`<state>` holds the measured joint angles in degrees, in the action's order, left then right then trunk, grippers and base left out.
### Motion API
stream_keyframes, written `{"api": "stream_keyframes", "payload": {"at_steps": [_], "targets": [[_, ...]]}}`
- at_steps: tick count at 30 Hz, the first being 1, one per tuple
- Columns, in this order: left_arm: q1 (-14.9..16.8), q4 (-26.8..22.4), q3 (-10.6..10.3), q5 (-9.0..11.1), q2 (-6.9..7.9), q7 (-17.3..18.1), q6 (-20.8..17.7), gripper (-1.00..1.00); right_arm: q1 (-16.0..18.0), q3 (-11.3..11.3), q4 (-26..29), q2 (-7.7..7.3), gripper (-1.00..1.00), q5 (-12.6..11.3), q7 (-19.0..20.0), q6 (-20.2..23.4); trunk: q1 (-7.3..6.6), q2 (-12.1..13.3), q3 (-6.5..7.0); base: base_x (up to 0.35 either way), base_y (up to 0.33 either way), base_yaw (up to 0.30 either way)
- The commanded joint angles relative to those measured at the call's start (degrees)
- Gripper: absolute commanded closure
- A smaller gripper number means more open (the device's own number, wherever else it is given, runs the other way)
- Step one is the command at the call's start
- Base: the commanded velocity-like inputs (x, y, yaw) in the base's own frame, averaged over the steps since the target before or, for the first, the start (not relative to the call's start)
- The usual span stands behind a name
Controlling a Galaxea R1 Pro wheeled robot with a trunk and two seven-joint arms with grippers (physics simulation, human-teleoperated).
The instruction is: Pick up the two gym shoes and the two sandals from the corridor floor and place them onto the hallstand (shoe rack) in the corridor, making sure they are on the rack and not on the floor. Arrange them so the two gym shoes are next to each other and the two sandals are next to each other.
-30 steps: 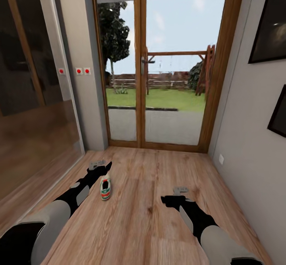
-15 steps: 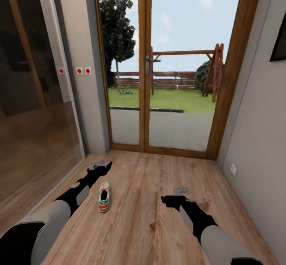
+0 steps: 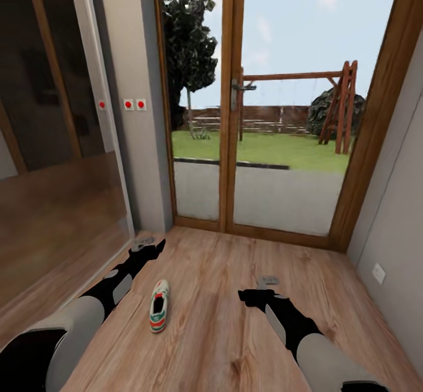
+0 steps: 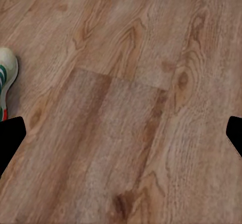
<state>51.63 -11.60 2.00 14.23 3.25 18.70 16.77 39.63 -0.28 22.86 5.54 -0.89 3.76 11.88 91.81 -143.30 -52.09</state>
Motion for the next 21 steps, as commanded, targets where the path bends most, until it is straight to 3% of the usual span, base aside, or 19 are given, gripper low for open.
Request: {"api": "stream_keyframes", "payload": {"at_steps": [1,13,21], "targets": [[0.05,0.1,0.2,0.36,-0.02,0.47,0.02,-1.0,0.01,-0.01,0.12,0.0,-1.0,-0.08,0.11,0.33,0.02,-0.02,-0.06,0.344,-0.003,0.016],[0.05,0.09,0.2,0.36,-0.03,0.47,0.02,-1.0,0.01,-0.08,0.08,0.0,-1.0,-0.08,0.12,0.41,0.02,-0.02,-0.06,0.321,-0.001,0.003],[0.05,0.09,0.2,0.36,-0.02,0.47,0.02,-1.0,0.01,-0.25,0.16,0.0,-1.0,-0.13,0.18,0.42,0.02,-0.02,-0.06,0.103,0.0,0.0]]}}
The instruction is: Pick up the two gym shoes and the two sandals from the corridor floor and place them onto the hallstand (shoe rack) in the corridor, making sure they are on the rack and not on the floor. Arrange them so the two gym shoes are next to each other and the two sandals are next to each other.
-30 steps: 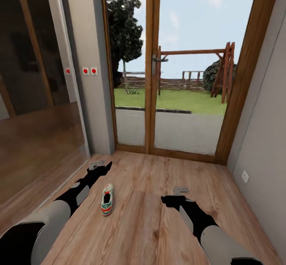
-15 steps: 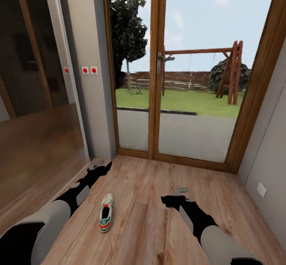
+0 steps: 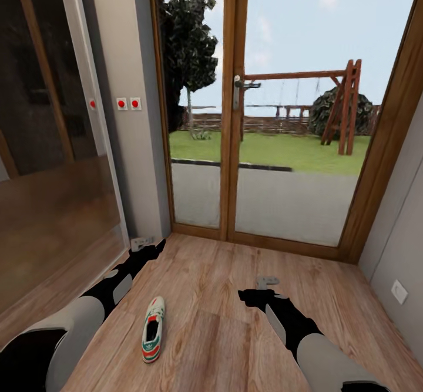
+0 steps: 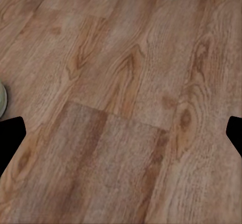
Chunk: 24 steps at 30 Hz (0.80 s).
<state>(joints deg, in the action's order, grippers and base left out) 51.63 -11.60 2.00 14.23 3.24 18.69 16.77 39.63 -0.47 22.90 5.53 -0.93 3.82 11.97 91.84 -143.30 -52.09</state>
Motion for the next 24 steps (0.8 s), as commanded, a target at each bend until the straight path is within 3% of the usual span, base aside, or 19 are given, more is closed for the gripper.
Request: {"api": "stream_keyframes", "payload": {"at_steps": [1,15,20,24], "targets": [[0.05,0.08,0.2,0.36,0.0,0.47,0.02,-1.0,0.01,-0.07,0.12,0.0,-1.0,-0.1,0.14,0.33,-0.01,-0.02,-0.06,0.022,0.0,0.0],[0.05,0.1,0.2,0.28,0.05,0.38,0.02,-1.0,0.01,-0.24,0.27,0.0,-1.0,-0.15,0.13,0.25,-0.01,-0.02,-0.06,0.004,0.0,0.0],[0.05,0.15,0.2,0.27,0.17,0.32,0.02,-1.0,0.01,-0.39,1.45,0.0,-1.0,-0.17,0.07,0.34,0.12,-0.09,-1.17,0.0,0.0,0.0],[0.05,0.88,0.2,0.26,0.26,0.21,0.02,-1.0,0.01,-0.47,7.36,0.0,-1.0,-0.3,0.09,1.01,0.22,-0.14,-2.17,0.0,0.0,0.0]]}}
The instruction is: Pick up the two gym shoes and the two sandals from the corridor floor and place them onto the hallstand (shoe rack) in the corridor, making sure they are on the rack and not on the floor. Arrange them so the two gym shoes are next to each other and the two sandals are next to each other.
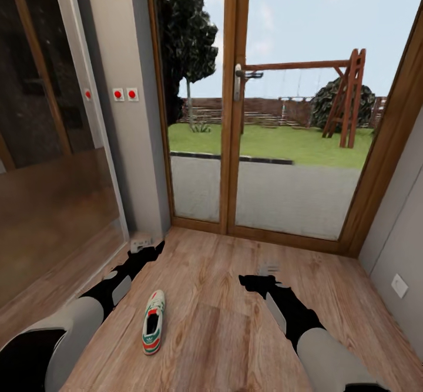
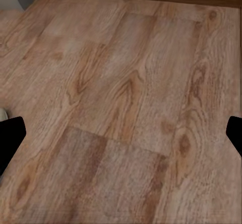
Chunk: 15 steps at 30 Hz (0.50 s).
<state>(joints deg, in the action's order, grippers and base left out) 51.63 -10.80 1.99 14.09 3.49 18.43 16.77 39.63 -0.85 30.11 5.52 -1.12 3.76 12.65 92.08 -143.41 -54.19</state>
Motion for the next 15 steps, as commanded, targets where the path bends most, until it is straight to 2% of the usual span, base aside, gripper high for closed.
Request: {"api": "stream_keyframes", "payload": {"at_steps": [1,4,5,7,8,15], "targets": [[0.05,0.5,0.21,0.37,0.01,0.34,0.03,-1.0,0.01,-0.1,2.62,0.01,-1.0,-0.11,0.14,0.8,0.01,-0.05,-0.35,0.0,0.0,0.0],[0.05,1.05,0.16,0.29,0.02,-0.32,0.07,-1.0,0.01,-0.01,7.88,0.01,-1.0,-0.13,0.13,3.28,0.09,-0.09,-1.25,0.0,0.0,0.0],[0.05,1.37,0.09,0.22,-0.03,-1.38,0.09,-1.0,0.01,0.13,12.34,0.01,-1.0,-0.12,0.13,6.77,0.11,-0.1,-1.56,0.0,0.0,0.0],[0.05,1.69,0.03,0.15,-0.11,-2.23,0.11,-1.0,0.01,0.2,14.68,0.01,-1.0,-0.03,0.14,8.54,0.16,-0.13,-2.19,0.0,0.0,0.0],[0.05,2.51,-0.1,-0.03,-0.38,-3.72,0.21,-1.0,0.01,0.36,17.96,0.01,-1.0,0.04,0.18,9.96,0.19,-0.14,-2.5,0.0,0.0,0.0],[0.05,3.6,-0.14,-0.23,-0.49,-4.77,0.45,-1.0,0.01,0.46,19.21,0.01,-1.0,0.06,0.18,10.4,0.37,-0.23,-4.71,0.0,0.0,0.0]]}}
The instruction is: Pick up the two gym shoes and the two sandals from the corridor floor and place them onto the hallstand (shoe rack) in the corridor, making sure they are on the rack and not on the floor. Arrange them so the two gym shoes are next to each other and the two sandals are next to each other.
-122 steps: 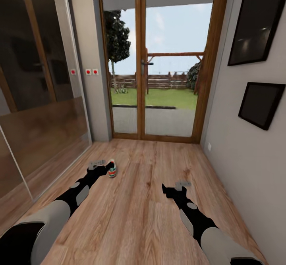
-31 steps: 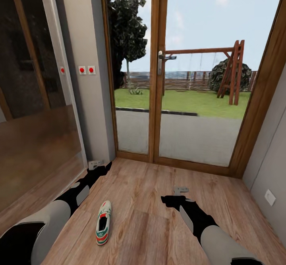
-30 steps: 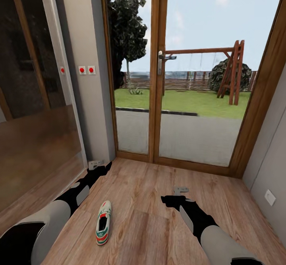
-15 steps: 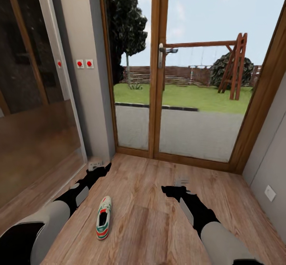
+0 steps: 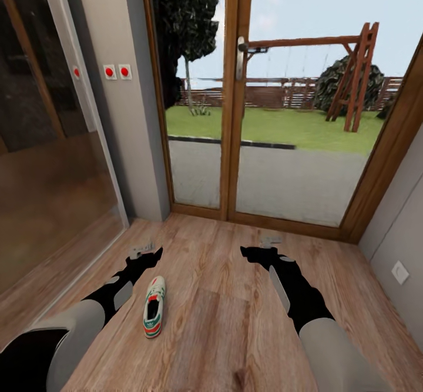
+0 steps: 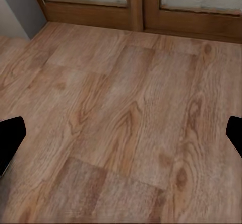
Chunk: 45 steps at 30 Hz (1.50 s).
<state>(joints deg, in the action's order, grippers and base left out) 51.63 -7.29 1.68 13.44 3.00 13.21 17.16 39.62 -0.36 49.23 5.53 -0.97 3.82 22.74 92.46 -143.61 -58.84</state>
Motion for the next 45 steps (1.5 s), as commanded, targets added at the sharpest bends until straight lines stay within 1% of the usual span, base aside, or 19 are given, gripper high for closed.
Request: {"api": "stream_keyframes", "payload": {"at_steps": [1,4,6,8,11,45], "targets": [[0.03,0.19,0.17,0.39,0.0,0.29,0.14,-1.0,0.02,-0.03,0.12,0.01,-1.0,-0.09,0.1,0.32,0.01,-0.05,-0.38,0.0,0.0,0.0],[-0.02,0.46,0.17,-0.12,0.0,-0.11,0.77,-1.0,0.02,-0.01,0.21,0.01,-1.0,-0.07,0.08,0.35,0.09,-0.09,-1.33,0.0,0.0,0.0],[-0.39,0.59,0.16,-1.03,-0.01,-0.24,1.88,-1.0,0.02,0.0,0.24,0.01,-1.0,-0.05,0.11,0.36,0.14,-0.11,-1.96,0.0,0.0,0.0],[-1.36,0.68,0.16,-2.51,-0.01,-0.32,3.48,-1.0,0.02,0.0,0.25,0.01,-1.0,-0.07,0.07,0.37,0.19,-0.14,-2.59,0.0,0.0,0.0],[-2.27,0.7,0.16,-3.9,-0.01,-0.37,4.64,-1.0,0.02,0.0,0.26,0.01,-1.0,-0.02,0.09,0.37,0.27,-0.18,-3.54,0.0,0.0,0.0],[-2.41,0.7,0.16,-4.12,-0.01,-0.38,4.82,-1.0,0.02,0.0,0.34,0.01,-1.0,-0.02,0.13,0.37,1.14,-0.63,-14.27,0.0,0.0,0.0]]}}
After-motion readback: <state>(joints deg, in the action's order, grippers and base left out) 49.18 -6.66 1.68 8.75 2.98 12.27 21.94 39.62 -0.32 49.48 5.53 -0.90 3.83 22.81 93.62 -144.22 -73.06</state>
